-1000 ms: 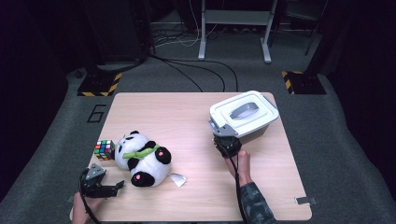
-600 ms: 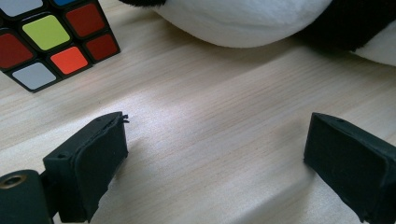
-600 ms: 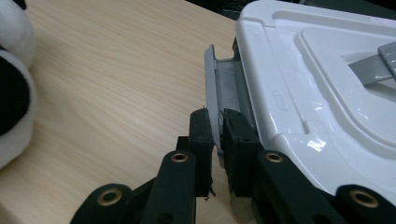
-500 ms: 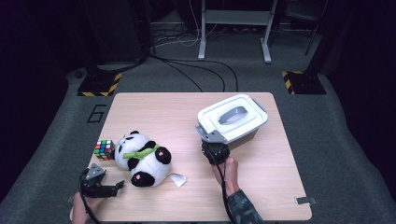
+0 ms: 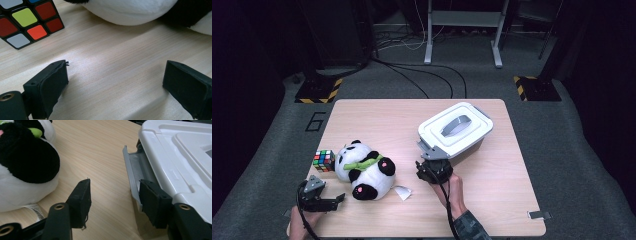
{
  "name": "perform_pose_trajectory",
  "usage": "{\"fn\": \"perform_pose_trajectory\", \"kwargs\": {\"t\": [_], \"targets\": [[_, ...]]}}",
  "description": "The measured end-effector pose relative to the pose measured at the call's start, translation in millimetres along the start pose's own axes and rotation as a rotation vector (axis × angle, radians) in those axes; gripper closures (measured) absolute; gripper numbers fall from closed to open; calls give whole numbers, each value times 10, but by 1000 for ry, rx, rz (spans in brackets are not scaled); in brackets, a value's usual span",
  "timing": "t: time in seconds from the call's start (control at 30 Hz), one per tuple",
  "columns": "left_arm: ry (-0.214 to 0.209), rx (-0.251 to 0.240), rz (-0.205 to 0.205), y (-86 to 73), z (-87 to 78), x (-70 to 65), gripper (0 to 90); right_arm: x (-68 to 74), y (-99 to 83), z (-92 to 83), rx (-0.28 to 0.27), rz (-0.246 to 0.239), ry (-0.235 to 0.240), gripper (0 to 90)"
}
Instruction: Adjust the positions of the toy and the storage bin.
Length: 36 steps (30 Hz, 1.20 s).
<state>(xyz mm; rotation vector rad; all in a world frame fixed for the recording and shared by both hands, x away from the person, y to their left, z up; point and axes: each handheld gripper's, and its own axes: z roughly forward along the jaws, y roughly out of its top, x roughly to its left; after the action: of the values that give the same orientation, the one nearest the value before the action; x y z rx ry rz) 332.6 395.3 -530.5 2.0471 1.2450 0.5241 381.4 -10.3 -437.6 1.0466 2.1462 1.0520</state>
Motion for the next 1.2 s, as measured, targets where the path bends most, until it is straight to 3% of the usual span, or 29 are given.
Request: {"fn": "perform_pose_trajectory", "kwargs": {"t": [0.13, 0.2, 0.27, 0.47, 0.67, 0.73, 0.77, 0.87, 0.93, 1.03, 1.2], "targets": [[0, 1, 1, 0, 0, 1, 59, 16, -8, -10, -11, 4, 2, 402], [0, 0, 0, 0, 0, 0, 59, 30, -26, -26, -39, -36, -12, 432], [0, 0, 0, 0, 0, 0, 59, 40, -30, -37, -53, -43, -11, 432], [0, 0, 1, 0, 0, 1, 59, -24, 12, -142, -99, -22, -1, 437], [0, 0, 0, 0, 0, 1, 59, -227, 53, -284, -143, 25, 10, 418], [0, -1, 0, 0, 1, 0, 59, -394, 64, -366, -151, 49, -14, 416], [0, -1, 0, 0, 1, 0, 59, -394, 64, -366, -151, 49, -14, 416], [0, -1, 0, 0, 1, 0, 59, -659, 71, -414, -154, 83, -39, 422], [0, -1, 0, 0, 1, 0, 59, -701, 74, -408, -150, 87, -47, 426], [-1, 0, 0, 0, 0, 2, 60, -887, 95, -265, -101, 104, -50, 449], [-2, -1, -2, 0, 0, 2, 61, -961, 135, -101, -79, 126, -32, 460]]}}
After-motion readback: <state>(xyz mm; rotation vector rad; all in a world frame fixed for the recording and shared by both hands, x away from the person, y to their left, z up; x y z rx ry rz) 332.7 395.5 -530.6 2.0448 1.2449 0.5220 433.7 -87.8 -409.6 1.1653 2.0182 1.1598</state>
